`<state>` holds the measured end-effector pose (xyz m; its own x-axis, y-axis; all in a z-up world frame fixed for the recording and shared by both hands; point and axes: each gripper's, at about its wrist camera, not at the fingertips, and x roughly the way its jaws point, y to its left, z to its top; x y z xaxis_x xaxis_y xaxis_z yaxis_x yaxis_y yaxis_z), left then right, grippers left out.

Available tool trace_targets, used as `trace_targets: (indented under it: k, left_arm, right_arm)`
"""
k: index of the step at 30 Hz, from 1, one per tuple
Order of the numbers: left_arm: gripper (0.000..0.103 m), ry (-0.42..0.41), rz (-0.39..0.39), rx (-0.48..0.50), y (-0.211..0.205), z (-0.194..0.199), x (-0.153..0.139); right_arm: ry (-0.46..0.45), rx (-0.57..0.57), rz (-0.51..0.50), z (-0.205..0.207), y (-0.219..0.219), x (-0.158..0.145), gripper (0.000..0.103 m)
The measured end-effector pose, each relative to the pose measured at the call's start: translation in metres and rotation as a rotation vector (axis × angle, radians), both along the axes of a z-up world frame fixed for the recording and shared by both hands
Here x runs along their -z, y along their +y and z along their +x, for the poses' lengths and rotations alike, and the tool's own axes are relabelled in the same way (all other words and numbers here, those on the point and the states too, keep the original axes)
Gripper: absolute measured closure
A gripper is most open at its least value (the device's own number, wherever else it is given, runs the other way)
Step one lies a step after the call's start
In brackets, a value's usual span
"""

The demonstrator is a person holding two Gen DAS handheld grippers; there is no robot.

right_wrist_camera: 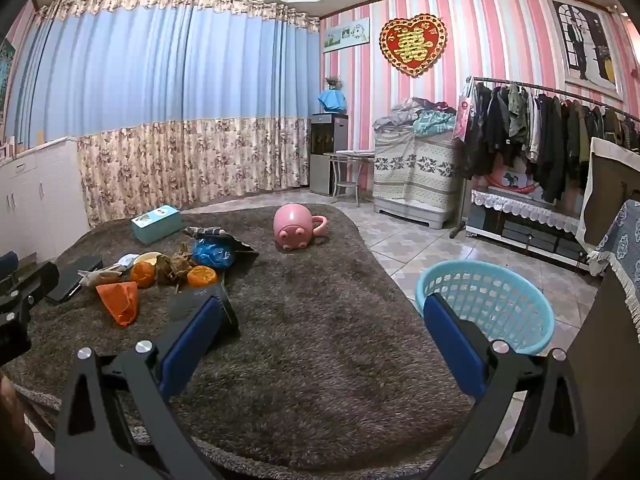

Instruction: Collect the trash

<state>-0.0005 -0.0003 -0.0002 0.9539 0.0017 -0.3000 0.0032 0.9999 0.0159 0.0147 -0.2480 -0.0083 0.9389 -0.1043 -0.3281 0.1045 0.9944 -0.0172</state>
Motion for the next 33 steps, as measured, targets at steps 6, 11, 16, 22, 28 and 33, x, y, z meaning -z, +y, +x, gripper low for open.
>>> trace_targets:
  k: [6,11,16,22,28,33]
  left_arm:
    - [0.005,0.012,-0.003,-0.001,-0.0053,-0.0031,0.0015]
    - [0.005,0.03,-0.003,0.004,-0.0033,0.0013,0.0013]
    - [0.005,0.03,-0.001,0.004,-0.0065,0.0005,0.0032]
    - [0.005,0.028,-0.006,0.004,-0.0025,0.0013,0.0012]
    - [0.005,0.029,-0.006,0.003,-0.0039,0.0027,0.0033]
    - [0.005,0.029,-0.007,0.004,-0.003,0.0031,0.0032]
  right_arm:
    - [0.002,0.001,0.005,0.0005,-0.0002,0.0005,0.004]
    - [0.004,0.002,0.007,0.0004,0.0001,0.0005,0.004]
    - [0.005,0.002,0.011,0.0,-0.0011,0.0002,0.004]
    - [0.004,0.003,0.012,0.0001,-0.0011,0.0002,0.004]
    - [0.004,0.003,0.013,0.0003,-0.0011,0.0003,0.004]
    - [0.005,0.004,0.014,-0.0001,-0.0016,-0.0002,0.004]
